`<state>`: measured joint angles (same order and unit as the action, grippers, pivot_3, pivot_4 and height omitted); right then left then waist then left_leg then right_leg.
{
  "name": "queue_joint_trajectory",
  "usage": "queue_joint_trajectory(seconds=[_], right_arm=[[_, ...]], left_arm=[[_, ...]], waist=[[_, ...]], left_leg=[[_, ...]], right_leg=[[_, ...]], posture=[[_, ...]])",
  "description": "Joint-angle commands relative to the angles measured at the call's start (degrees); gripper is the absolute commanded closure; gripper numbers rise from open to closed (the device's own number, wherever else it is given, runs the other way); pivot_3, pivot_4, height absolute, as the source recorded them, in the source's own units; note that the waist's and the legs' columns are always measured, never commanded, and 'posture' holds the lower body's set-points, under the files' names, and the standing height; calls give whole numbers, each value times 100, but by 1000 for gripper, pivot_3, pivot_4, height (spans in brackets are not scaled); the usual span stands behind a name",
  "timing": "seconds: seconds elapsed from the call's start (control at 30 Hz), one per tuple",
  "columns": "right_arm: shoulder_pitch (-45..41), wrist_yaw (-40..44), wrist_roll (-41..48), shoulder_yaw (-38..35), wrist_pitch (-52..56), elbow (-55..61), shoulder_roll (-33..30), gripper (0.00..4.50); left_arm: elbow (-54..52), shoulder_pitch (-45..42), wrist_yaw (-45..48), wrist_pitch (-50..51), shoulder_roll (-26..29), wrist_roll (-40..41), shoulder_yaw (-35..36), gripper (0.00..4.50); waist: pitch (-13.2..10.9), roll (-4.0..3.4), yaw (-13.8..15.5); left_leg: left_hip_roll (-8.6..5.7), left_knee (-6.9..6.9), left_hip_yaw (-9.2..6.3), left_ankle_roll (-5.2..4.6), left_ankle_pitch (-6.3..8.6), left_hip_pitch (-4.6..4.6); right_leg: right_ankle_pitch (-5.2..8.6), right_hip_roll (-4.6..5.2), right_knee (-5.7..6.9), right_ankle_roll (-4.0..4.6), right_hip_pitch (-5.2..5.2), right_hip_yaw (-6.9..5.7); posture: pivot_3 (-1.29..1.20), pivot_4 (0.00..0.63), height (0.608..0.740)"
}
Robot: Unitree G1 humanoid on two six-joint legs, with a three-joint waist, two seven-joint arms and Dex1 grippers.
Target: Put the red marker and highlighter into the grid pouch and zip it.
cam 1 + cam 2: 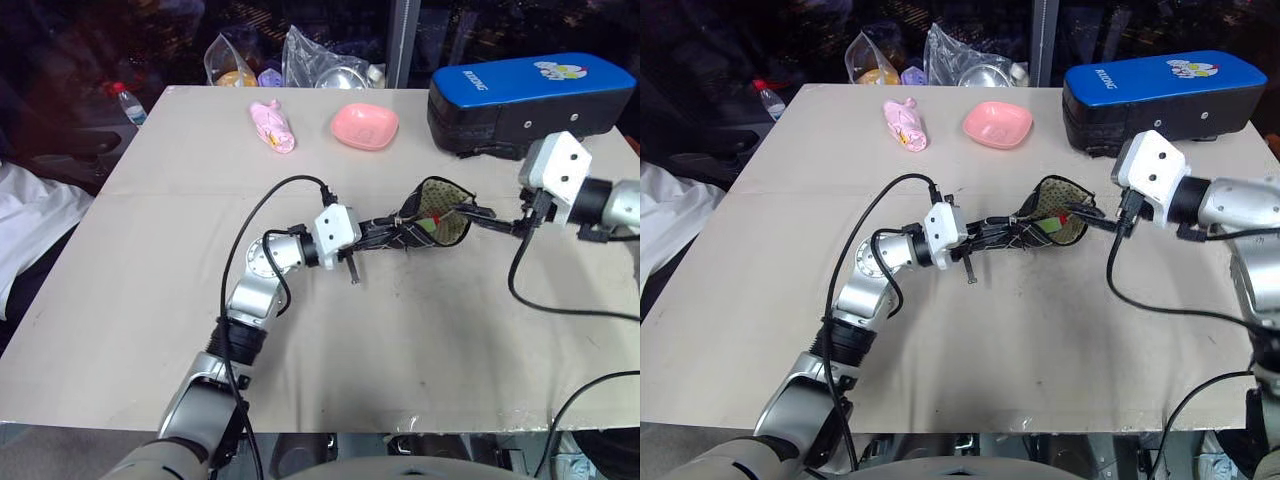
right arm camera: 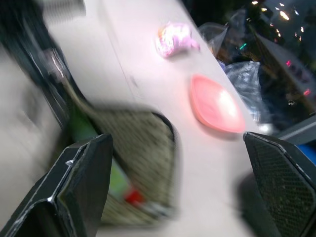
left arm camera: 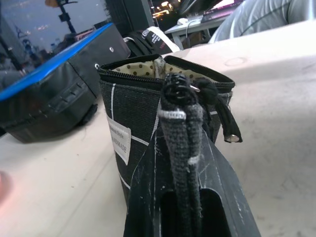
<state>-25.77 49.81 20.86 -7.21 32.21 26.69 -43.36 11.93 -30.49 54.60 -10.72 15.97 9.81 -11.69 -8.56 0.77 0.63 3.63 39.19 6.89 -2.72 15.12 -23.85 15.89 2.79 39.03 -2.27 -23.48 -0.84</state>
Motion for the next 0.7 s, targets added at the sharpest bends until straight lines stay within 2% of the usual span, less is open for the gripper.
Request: queue_joint_trajectory(seconds=[0.03, 0.17, 0.23, 0.37, 0.7], right_arm=[[180, -948, 746, -434, 960, 948, 528, 239], [468, -1766, 1460, -581, 1750, 1575, 1182, 239], [621, -2153, 1550, -362, 1816, 1847, 1515, 239], [960, -2838, 1010, 238, 1339, 1827, 2164, 239], [1056, -3447, -137, 1195, -81, 926, 3061, 239]], left_arm=[[-300, 0, -132, 213, -69, 208, 117, 4500], [-355, -28, -263, 288, -97, 205, 148, 4500], [-409, -46, -420, 300, -159, 229, 210, 4500], [-471, -149, -825, 359, -393, 314, 388, 4500], [-558, -190, -1190, 603, -702, 333, 440, 4500]], waist=[[1, 1, 4], [1, 1, 14], [1, 1, 11], [2, 3, 10], [2, 3, 1]], left_leg=[[0, 1, -1, 0, 0, 0], [-3, 2, -6, -1, 0, -4], [-5, 2, -4, -1, 1, -5], [-11, 1, -9, -1, 1, -5], [-31, 0, -10, -1, 1, -6]], right_leg=[[0, 0, 0, 0, 0, -1], [0, 0, -4, 0, 2, -4], [0, 1, -5, 0, 2, -2], [0, 0, -6, -1, 2, -5], [0, 0, -8, -2, 1, -5]], posture=[[0, 150, 737], [0, 150, 737], [0, 150, 737], [0, 150, 737], [0, 150, 737]])
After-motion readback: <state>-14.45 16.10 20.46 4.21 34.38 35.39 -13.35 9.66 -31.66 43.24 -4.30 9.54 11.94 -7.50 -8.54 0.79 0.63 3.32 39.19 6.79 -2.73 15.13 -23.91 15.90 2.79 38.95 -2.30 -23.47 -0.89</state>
